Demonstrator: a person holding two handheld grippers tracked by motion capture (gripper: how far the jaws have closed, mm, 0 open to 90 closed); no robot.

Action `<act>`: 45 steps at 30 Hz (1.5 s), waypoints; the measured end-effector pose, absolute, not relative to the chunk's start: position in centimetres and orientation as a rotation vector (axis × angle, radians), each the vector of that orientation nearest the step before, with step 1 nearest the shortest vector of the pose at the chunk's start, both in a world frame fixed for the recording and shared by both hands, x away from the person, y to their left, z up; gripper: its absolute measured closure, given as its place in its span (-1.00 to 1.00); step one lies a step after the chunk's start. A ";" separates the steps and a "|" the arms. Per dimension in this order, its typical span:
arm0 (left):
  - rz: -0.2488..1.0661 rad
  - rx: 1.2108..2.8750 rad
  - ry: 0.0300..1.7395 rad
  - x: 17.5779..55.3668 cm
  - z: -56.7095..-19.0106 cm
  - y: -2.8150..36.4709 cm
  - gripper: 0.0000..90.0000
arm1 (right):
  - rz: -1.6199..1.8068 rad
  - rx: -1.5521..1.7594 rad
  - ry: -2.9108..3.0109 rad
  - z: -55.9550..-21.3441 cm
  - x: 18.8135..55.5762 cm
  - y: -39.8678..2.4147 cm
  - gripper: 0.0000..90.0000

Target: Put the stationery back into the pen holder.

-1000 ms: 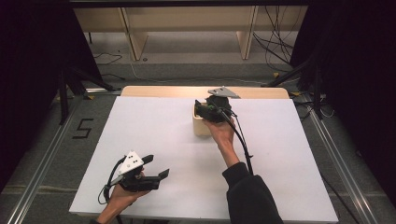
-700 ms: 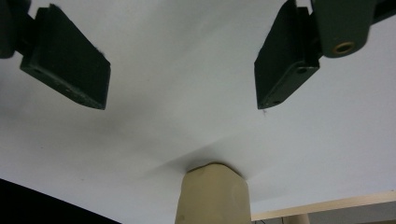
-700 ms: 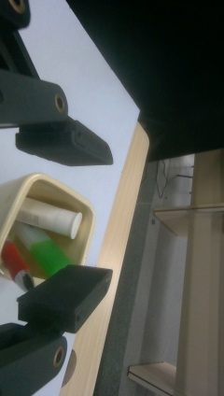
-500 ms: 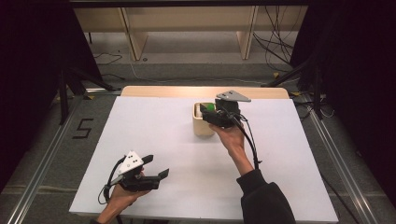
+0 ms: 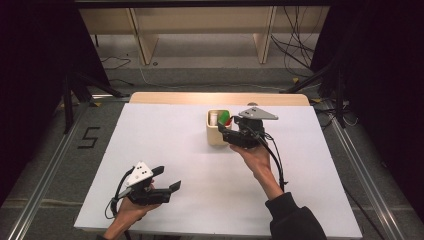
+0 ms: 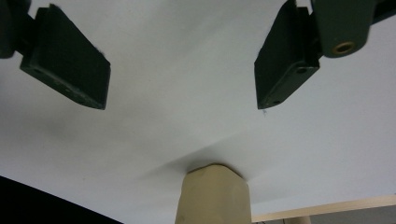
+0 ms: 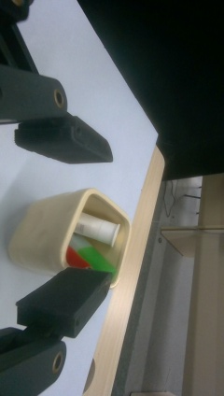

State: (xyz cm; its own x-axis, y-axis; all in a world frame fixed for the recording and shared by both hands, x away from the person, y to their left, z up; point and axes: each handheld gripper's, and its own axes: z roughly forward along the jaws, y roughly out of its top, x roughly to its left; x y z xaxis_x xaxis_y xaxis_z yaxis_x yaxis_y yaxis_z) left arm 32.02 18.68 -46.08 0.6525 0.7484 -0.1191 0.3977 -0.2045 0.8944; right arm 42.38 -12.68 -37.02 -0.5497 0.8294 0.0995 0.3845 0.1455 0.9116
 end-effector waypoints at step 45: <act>0.378 1.817 0.894 32.0 -45.7 19.0 -0.60 | 1.541 1.089 2.091 -41.7 34.1 -18.9 -0.43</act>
